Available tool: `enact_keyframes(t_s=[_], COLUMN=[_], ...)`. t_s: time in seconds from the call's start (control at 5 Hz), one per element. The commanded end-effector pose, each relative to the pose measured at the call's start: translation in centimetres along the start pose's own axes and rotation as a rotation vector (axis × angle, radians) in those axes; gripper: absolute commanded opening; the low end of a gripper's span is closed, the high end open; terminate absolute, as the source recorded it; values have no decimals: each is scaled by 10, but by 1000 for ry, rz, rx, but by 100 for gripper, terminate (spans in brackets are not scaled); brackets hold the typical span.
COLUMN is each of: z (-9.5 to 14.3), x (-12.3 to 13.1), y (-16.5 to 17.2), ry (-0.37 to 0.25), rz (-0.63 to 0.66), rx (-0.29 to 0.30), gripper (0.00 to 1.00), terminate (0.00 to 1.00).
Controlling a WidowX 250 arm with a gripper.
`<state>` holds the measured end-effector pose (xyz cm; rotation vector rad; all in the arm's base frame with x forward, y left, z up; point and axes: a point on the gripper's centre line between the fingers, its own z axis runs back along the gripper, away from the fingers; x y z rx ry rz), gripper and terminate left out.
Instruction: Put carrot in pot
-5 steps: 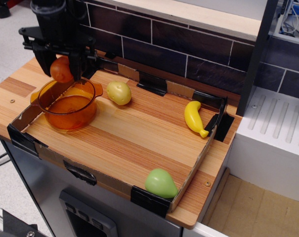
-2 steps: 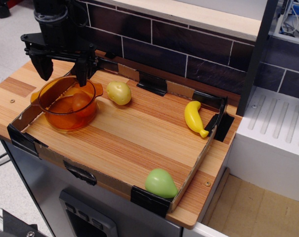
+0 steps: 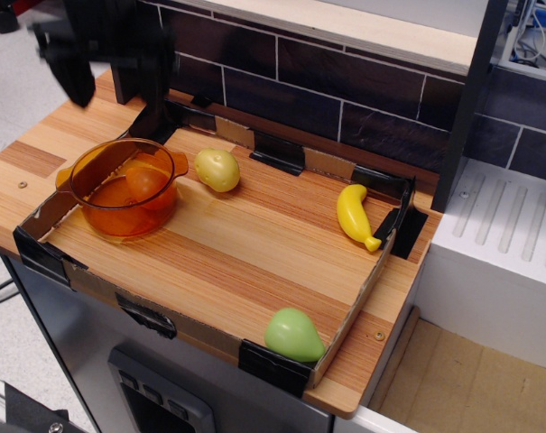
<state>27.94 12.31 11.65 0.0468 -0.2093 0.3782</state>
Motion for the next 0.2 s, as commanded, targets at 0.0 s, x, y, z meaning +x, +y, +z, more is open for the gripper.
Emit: enact_keyframes(t_s=[0.0], z=[19], x=[-3], y=[3], ry=[-54], rz=[-1], rx=[0], gripper=[100], terminate=[100])
